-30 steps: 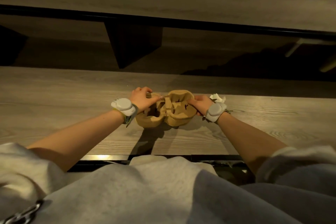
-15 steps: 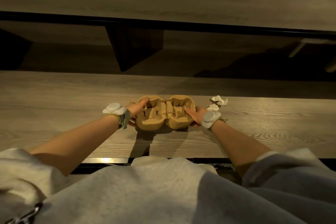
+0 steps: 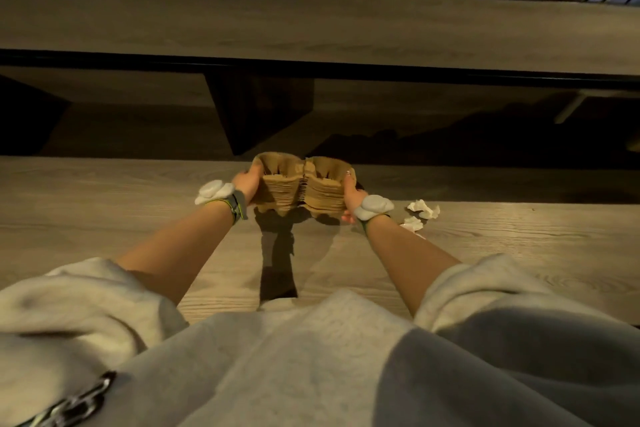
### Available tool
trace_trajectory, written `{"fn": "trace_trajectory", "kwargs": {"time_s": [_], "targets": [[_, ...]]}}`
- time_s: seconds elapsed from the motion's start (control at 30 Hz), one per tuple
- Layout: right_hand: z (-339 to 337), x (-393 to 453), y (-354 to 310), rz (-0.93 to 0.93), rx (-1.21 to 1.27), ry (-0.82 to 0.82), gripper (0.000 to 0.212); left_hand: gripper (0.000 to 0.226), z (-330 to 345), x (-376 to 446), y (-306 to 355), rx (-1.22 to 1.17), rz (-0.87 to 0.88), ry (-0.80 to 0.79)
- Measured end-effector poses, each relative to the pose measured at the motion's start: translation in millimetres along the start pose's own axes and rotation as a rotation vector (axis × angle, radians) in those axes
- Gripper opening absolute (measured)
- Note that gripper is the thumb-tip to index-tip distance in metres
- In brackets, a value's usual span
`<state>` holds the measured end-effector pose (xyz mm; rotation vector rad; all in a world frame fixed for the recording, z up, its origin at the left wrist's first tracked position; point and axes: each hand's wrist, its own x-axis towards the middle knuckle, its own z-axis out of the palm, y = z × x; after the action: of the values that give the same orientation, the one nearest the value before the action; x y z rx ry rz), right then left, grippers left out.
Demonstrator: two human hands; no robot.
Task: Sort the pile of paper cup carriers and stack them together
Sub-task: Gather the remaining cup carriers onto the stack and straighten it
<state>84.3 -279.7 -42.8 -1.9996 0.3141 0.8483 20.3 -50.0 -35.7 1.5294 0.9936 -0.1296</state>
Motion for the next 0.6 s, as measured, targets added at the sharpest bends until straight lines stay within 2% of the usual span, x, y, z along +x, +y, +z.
{"fn": "trace_trajectory", "kwargs": {"time_s": [0.07,0.1,0.17,0.3,0.37,0.5,0.6], "targets": [[12,59,15,-0.026,-0.032,0.029,0.133,0.065,-2,15,3,0.056,0.046,0.018],[17,78,19,-0.023,-0.065,0.040,0.142,0.062,-3,20,5,0.073,0.070,0.029],[24,96,22,-0.014,-0.032,0.042,0.128,0.055,-3,27,9,0.121,0.115,0.052],[24,43,-6,-0.059,0.081,0.059,0.082,0.047,-7,37,6,0.120,0.186,0.054],[27,49,-5,-0.086,0.088,0.034,0.069,0.047,-9,43,3,0.072,0.179,0.049],[37,97,19,-0.105,0.060,0.062,0.102,0.051,-13,54,-7,-0.007,0.143,0.021],[34,93,23,-0.107,0.038,0.059,0.104,0.053,-14,62,-12,-0.027,0.117,0.021]]}}
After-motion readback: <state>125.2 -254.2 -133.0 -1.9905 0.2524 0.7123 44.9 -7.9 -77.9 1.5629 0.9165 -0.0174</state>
